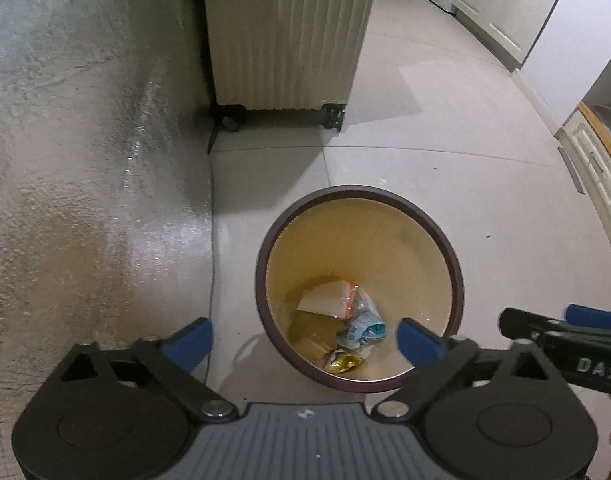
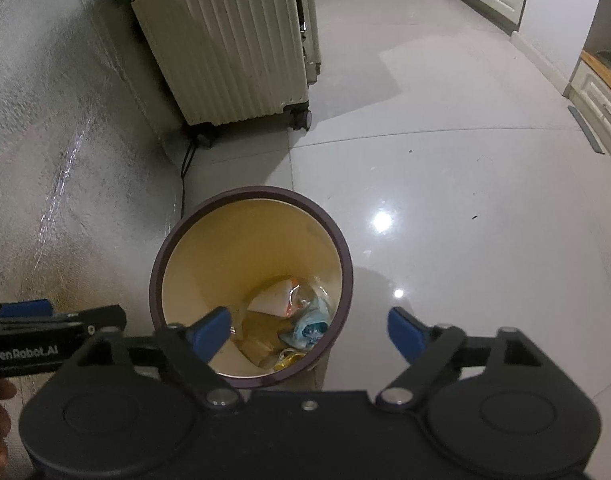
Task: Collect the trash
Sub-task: 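Lift both open tools from the bin and move back to the table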
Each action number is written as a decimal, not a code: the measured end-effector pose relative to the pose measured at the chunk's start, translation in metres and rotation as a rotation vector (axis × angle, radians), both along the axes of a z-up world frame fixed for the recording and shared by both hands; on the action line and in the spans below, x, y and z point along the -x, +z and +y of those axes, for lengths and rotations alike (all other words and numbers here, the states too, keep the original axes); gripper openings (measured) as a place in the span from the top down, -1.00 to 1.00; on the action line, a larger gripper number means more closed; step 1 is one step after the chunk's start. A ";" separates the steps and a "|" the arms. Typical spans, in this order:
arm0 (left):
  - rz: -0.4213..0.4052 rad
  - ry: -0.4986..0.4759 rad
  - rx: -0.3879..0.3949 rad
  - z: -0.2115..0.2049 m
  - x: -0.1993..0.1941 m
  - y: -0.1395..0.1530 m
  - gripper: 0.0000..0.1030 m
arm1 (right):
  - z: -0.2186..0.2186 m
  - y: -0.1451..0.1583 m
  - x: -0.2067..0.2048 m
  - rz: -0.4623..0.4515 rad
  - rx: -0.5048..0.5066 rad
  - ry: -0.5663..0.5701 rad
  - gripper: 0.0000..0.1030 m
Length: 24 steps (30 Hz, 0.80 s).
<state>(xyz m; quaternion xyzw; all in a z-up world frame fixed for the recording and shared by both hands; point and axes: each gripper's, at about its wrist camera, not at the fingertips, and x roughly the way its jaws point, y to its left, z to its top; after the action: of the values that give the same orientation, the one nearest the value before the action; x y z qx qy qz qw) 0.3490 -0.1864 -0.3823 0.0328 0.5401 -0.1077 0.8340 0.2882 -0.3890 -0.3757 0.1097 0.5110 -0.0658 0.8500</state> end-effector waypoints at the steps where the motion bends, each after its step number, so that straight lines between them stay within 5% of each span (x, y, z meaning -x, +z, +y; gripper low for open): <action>1: 0.004 0.004 -0.005 0.000 0.000 0.000 -0.95 | 0.000 0.001 0.001 0.000 0.003 -0.002 -0.78; 8: 0.019 0.022 -0.029 0.007 0.006 0.001 -1.00 | 0.001 0.005 0.008 0.001 0.030 0.000 -1.00; 24: -0.018 0.025 -0.038 0.017 0.039 0.042 -1.00 | 0.006 0.043 0.040 -0.037 0.045 -0.014 -1.00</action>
<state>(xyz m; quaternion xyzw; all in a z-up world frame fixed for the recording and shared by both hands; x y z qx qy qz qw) 0.3104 -0.1694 -0.3400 0.0429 0.5348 -0.0869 0.8394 0.2484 -0.3835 -0.3329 0.0955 0.4926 -0.0813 0.8611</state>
